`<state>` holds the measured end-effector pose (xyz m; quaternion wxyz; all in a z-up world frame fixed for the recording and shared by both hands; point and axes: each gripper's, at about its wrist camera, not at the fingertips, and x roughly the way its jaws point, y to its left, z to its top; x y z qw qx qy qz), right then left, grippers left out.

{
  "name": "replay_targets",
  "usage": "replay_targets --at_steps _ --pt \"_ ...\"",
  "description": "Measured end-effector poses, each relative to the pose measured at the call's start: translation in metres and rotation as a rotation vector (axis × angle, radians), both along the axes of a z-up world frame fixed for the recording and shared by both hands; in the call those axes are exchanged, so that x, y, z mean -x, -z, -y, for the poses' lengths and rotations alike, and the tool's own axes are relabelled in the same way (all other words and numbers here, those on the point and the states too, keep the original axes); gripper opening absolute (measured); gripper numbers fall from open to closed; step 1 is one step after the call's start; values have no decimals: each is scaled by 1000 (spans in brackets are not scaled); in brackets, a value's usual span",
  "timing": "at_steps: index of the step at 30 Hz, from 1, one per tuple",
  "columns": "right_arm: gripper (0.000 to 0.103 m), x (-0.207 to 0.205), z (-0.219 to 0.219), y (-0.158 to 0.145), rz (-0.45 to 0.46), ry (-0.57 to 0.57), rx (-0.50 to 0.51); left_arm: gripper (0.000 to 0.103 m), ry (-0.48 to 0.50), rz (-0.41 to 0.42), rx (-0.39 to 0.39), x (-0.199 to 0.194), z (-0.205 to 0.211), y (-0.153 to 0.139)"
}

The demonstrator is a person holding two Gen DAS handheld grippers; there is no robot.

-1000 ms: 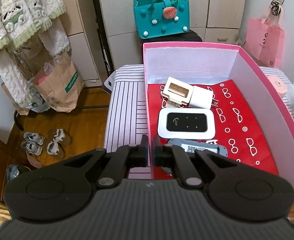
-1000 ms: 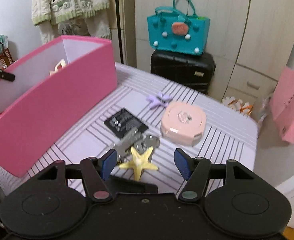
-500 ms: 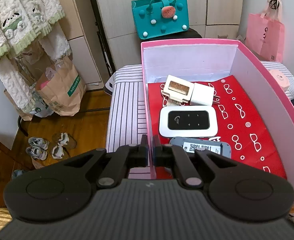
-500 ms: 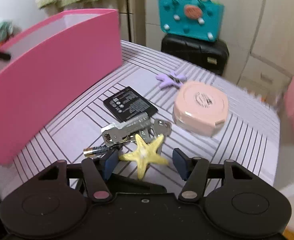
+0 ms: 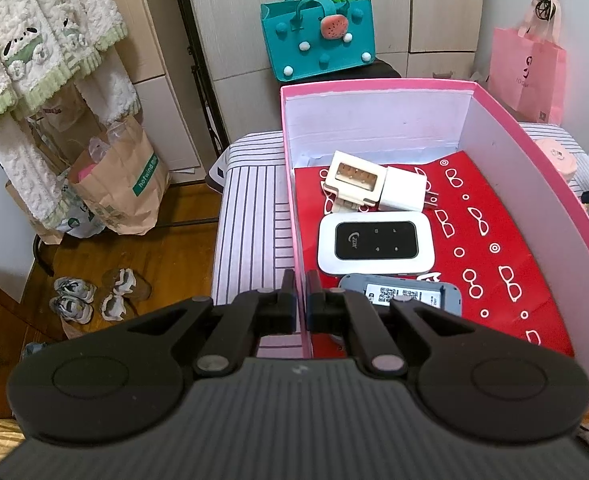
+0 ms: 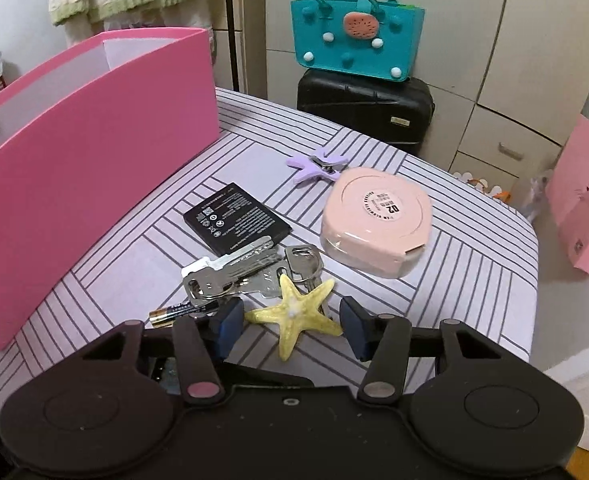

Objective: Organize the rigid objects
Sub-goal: 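Grasp the yellow starfish with the right gripper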

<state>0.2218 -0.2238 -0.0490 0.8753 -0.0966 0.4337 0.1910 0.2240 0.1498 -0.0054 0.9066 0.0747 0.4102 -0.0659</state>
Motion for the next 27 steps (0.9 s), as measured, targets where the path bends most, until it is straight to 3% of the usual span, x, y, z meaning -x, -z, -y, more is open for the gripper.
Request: replay_targets --at_steps 1,2,4,5,10,13,15,17,25,27 --pt "57 1 1 -2 5 2 1 4 1 1 -1 0 0 0" --pt "44 2 1 -5 13 -2 -5 4 4 2 -3 0 0 0" --pt "37 4 3 -13 18 7 -11 4 9 -1 -7 0 0 0" --pt "20 4 3 -16 19 5 -8 4 9 -2 -7 0 0 0" --pt "18 1 5 -11 -18 3 -18 4 11 0 -1 0 -1 -1" --pt "26 3 8 -13 0 1 -14 4 12 -1 3 0 -1 -1" --pt "46 5 11 -14 14 3 -15 4 14 -2 5 0 -2 -1" --pt "56 4 13 -14 14 2 -17 4 15 -2 1 0 -1 -1" --pt "65 -9 19 11 -35 36 -41 4 13 0 5 0 -2 0" --pt "67 -6 19 14 11 26 -48 4 10 -6 10 0 -3 1"
